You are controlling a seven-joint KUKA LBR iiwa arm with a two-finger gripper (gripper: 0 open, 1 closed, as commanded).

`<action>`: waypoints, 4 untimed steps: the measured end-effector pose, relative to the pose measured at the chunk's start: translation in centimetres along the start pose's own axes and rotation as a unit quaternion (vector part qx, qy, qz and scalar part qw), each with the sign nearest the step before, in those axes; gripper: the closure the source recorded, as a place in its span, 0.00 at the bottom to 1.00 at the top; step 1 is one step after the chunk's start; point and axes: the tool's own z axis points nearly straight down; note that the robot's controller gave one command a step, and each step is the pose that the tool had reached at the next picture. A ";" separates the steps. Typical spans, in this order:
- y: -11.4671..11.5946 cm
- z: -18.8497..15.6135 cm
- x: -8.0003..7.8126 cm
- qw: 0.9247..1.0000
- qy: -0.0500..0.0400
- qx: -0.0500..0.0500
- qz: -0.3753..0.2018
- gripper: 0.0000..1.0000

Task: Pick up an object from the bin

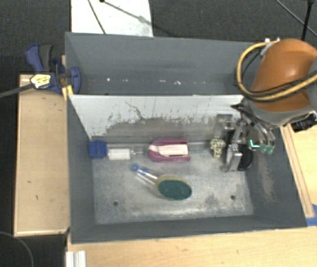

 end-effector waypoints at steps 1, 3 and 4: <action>9.0 6.2 2.0 1.000 0.000 -0.002 -0.009 0.00; 7.4 12.7 5.0 1.000 -0.003 0.000 0.006 1.00; 4.4 11.6 8.8 0.990 -0.001 0.000 0.138 1.00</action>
Offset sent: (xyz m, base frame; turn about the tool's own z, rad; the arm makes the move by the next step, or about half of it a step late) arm -0.0171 0.0839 -0.0591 -0.0087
